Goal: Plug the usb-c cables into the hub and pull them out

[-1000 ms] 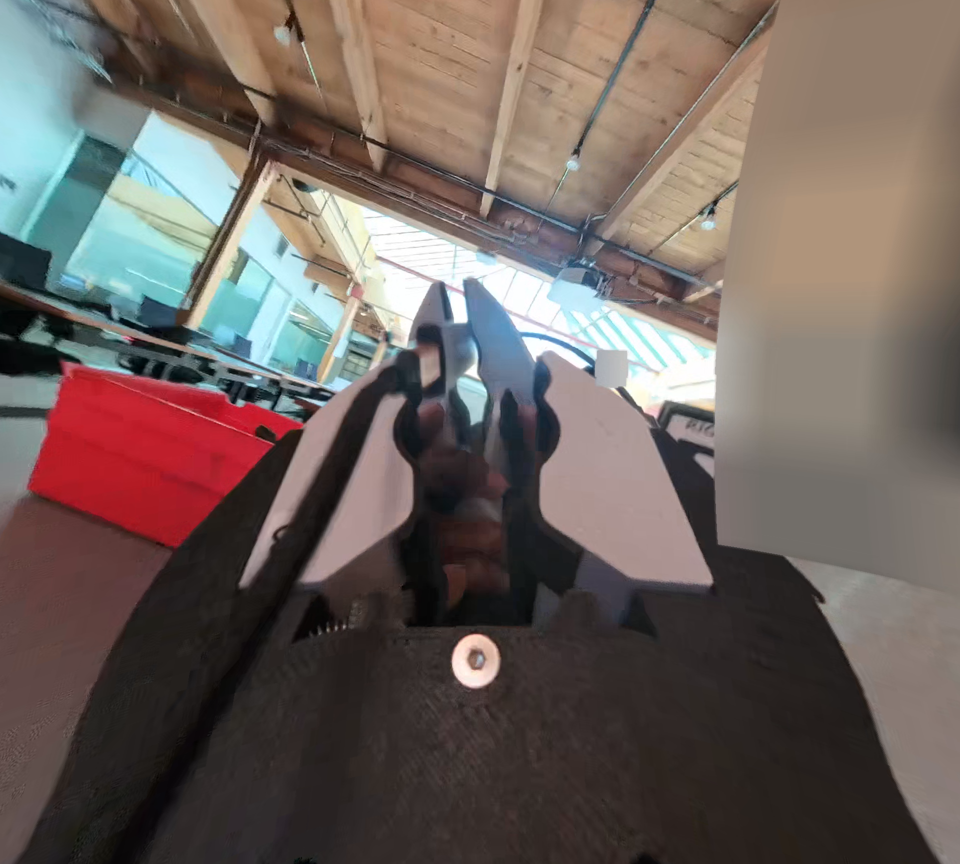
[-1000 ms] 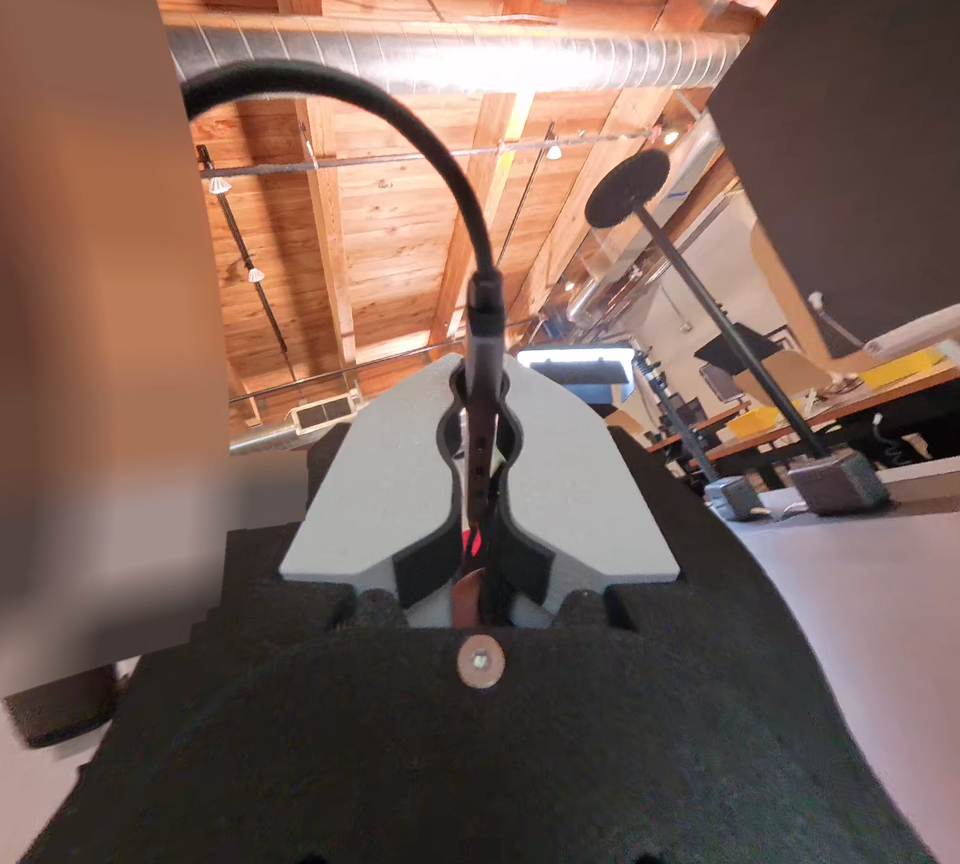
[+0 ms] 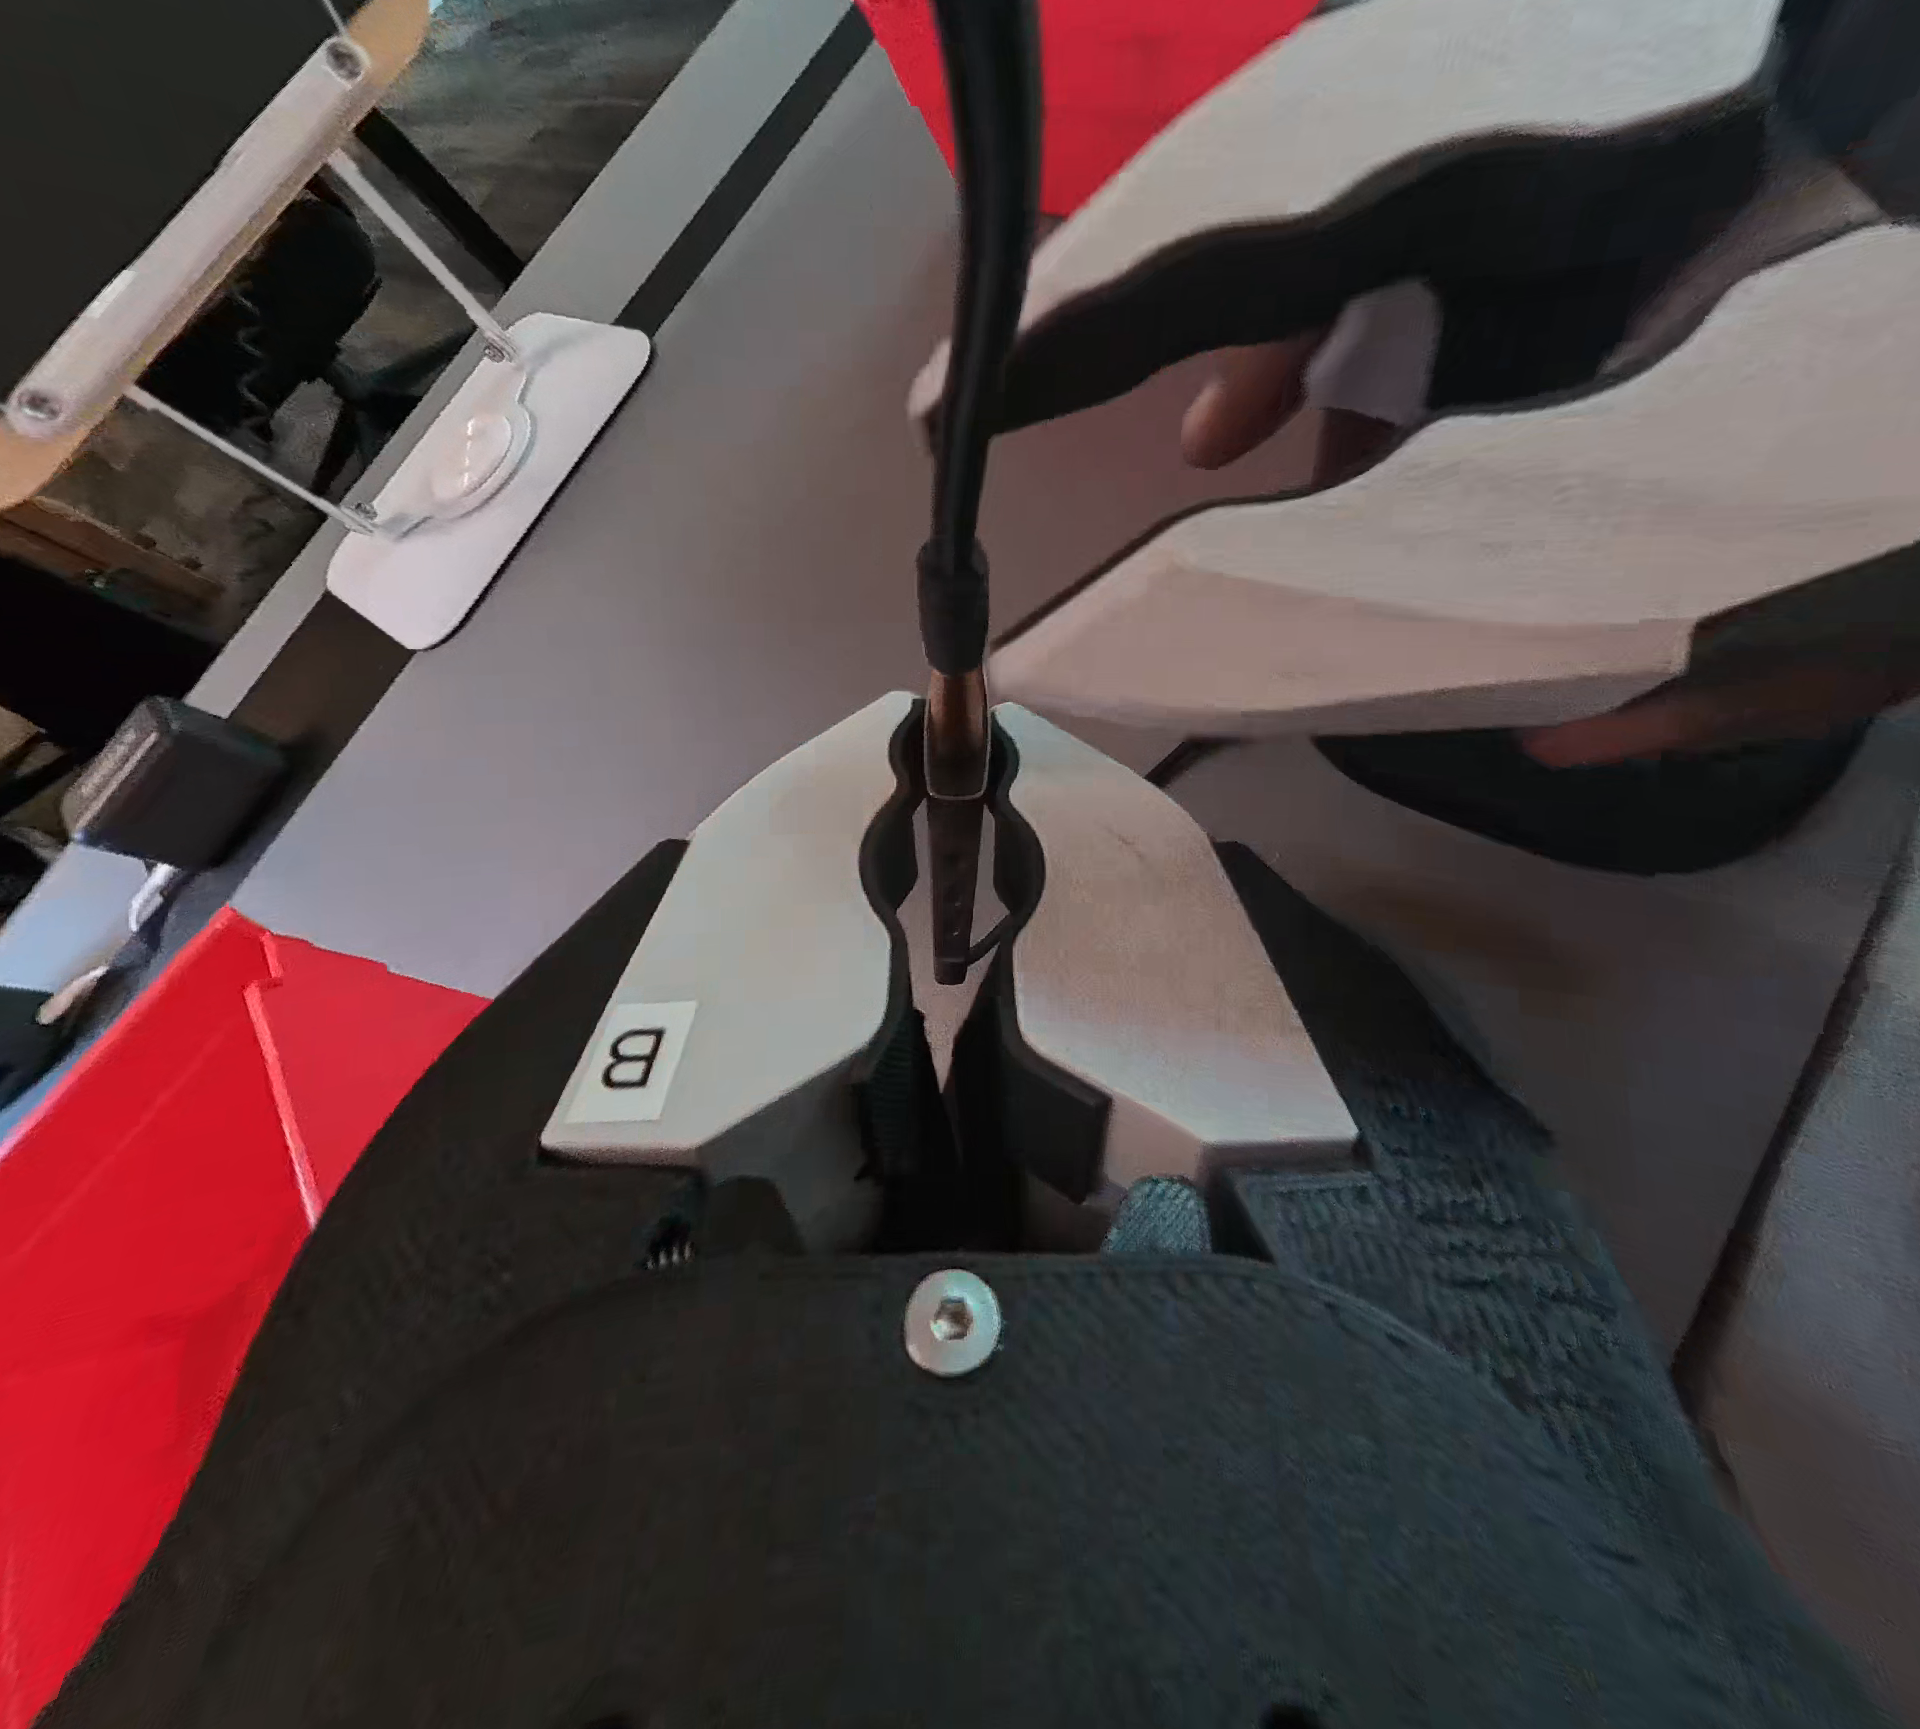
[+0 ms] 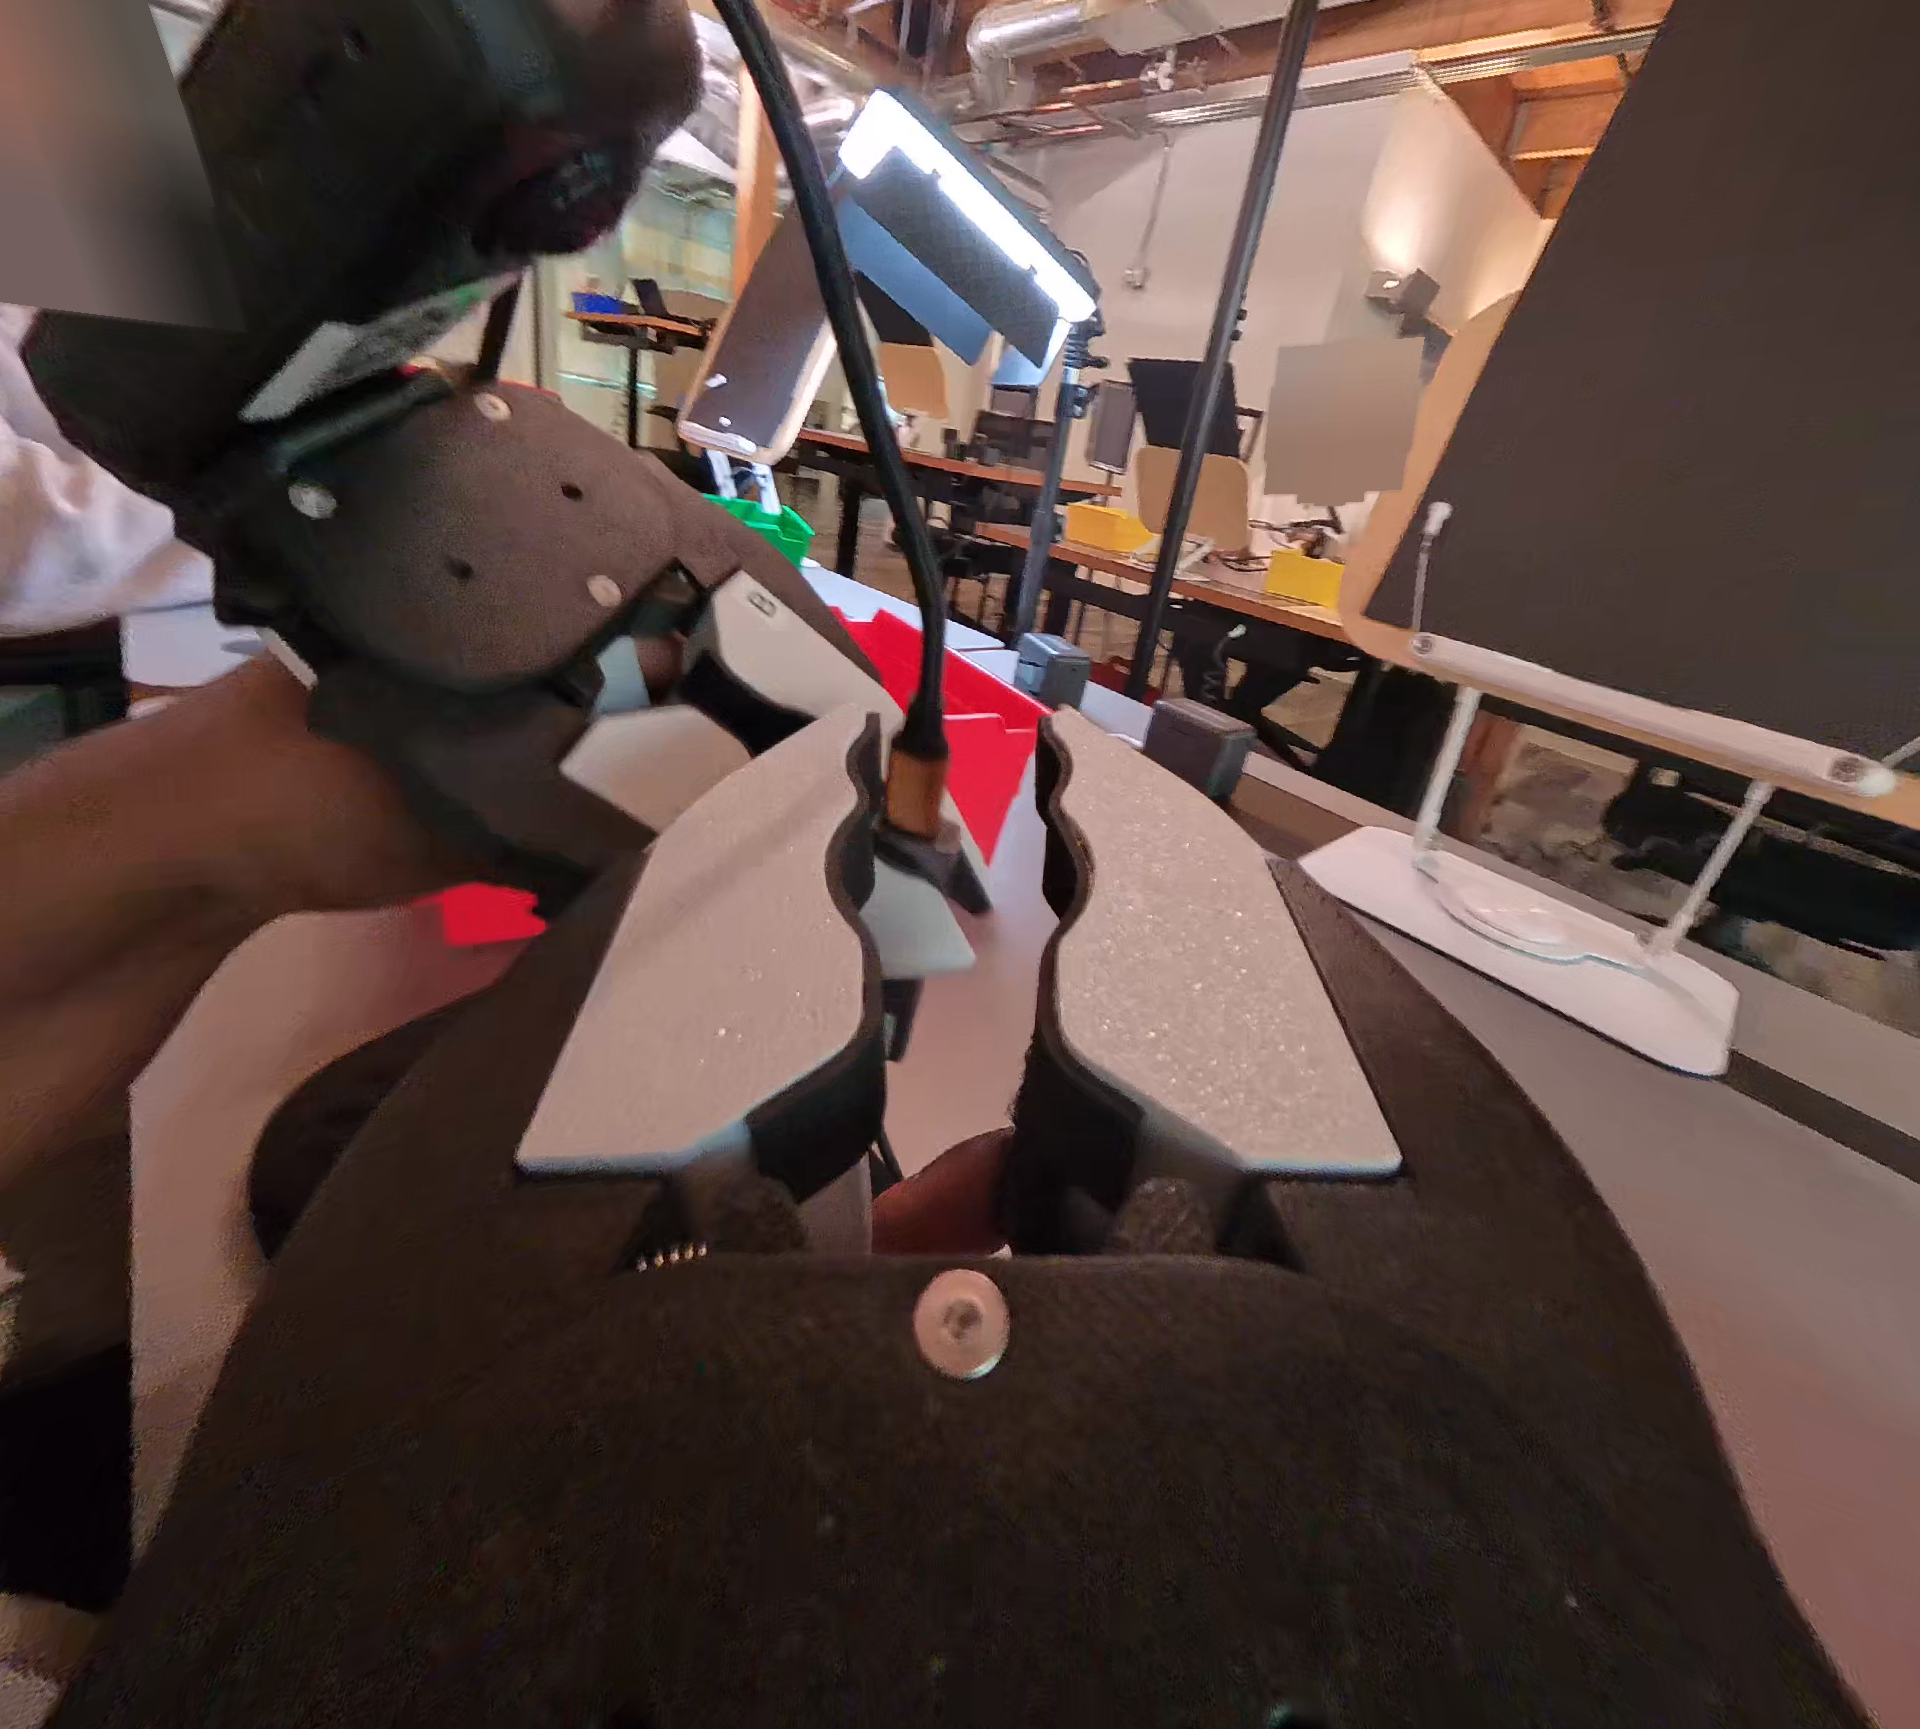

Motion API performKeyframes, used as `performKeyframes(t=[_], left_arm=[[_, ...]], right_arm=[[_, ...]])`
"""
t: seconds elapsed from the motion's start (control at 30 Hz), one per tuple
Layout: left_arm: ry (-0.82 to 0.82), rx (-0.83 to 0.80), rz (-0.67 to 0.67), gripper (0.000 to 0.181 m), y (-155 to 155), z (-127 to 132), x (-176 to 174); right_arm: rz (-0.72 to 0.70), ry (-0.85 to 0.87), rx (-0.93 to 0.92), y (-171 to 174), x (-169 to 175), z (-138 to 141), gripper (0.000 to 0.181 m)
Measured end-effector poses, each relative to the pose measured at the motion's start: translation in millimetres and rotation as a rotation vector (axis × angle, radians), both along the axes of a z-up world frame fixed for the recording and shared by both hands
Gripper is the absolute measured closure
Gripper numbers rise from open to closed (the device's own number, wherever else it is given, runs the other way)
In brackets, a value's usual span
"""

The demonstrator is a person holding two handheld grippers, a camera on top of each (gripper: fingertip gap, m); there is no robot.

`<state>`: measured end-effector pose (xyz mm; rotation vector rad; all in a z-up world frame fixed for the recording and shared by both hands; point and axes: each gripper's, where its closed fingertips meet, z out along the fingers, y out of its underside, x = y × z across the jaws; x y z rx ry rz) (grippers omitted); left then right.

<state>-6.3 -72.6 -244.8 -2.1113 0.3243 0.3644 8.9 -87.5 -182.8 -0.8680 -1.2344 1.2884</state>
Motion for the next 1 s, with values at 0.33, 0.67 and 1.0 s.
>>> performKeyframes(t=[0.33,0.67,1.0], left_arm=[[0.139,0.159,-0.050,0.177,35,-10,3],[0.099,0.282,-0.086,0.177,49,-10,6],[-0.068,0.260,-0.043,0.177,49,-19,-12]], right_arm=[[0.073,0.009,-0.218,19,6,4,0.175],[-0.014,0.017,-0.221,35,12,-4,0.178],[-0.439,0.369,-0.194,181,153,113,0.176]])
